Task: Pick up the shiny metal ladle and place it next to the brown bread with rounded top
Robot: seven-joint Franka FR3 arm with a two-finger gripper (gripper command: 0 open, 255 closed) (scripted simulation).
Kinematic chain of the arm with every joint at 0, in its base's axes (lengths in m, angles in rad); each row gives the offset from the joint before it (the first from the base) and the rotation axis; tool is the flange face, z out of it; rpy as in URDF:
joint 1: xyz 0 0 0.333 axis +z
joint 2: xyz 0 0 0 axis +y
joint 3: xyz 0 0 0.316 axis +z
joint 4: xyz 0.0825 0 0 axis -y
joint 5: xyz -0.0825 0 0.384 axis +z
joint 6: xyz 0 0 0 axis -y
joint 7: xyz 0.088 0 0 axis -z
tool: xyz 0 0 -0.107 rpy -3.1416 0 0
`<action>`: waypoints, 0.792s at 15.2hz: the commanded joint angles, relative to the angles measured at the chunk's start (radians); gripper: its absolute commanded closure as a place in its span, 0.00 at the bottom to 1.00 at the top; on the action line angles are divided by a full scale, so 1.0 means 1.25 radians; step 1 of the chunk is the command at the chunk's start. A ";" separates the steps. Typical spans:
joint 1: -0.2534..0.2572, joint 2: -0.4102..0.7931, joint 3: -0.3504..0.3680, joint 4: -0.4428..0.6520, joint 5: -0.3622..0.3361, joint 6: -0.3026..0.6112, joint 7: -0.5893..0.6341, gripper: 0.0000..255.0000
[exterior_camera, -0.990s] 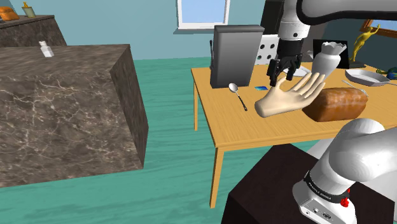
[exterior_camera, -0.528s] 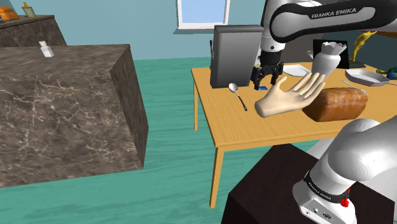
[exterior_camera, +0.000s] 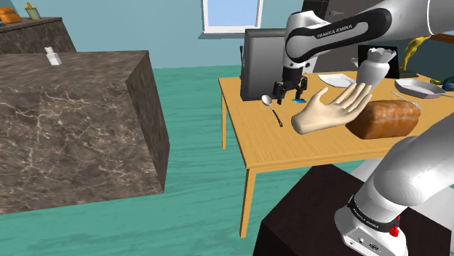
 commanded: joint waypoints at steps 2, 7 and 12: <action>-0.008 0.097 -0.010 0.048 0.000 0.056 0.014 0.00; -0.022 0.242 -0.027 0.138 0.006 0.122 0.033 0.00; -0.040 0.390 -0.041 0.252 0.021 0.165 0.047 0.00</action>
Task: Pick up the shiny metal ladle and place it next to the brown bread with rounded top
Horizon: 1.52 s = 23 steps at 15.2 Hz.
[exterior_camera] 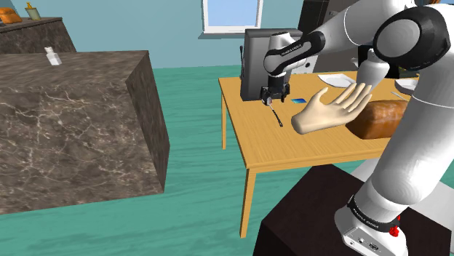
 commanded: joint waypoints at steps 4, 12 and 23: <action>-0.006 0.056 -0.003 0.020 0.006 0.038 0.005 0.00; -0.010 0.080 -0.004 0.000 0.008 0.082 0.003 0.00; -0.010 0.080 -0.004 0.000 0.008 0.082 0.003 1.00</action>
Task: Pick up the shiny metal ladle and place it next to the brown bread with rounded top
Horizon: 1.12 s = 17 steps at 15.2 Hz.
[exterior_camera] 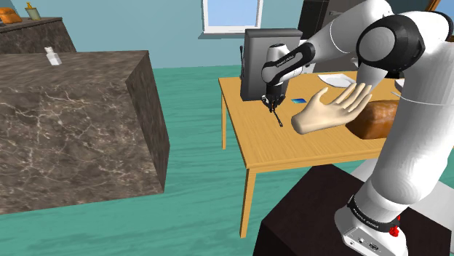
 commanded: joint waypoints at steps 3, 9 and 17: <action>0.000 0.000 0.000 0.000 0.000 0.000 0.000 1.00; 0.002 -0.032 -0.001 0.025 -0.003 -0.057 -0.003 1.00; 0.004 -0.067 -0.001 0.069 -0.005 -0.135 -0.008 1.00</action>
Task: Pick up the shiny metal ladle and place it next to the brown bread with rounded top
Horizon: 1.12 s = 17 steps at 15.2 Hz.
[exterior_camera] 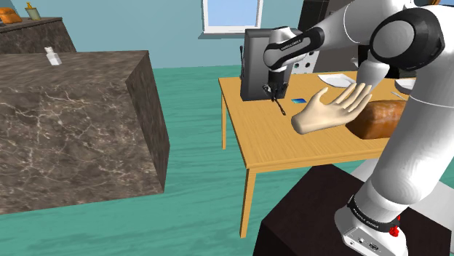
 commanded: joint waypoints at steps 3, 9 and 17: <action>0.001 -0.012 0.000 0.028 0.000 -0.040 -0.003 1.00; 0.002 -0.029 0.000 0.071 -0.001 -0.100 -0.007 1.00; 0.003 -0.043 0.000 0.140 -0.001 -0.183 -0.014 1.00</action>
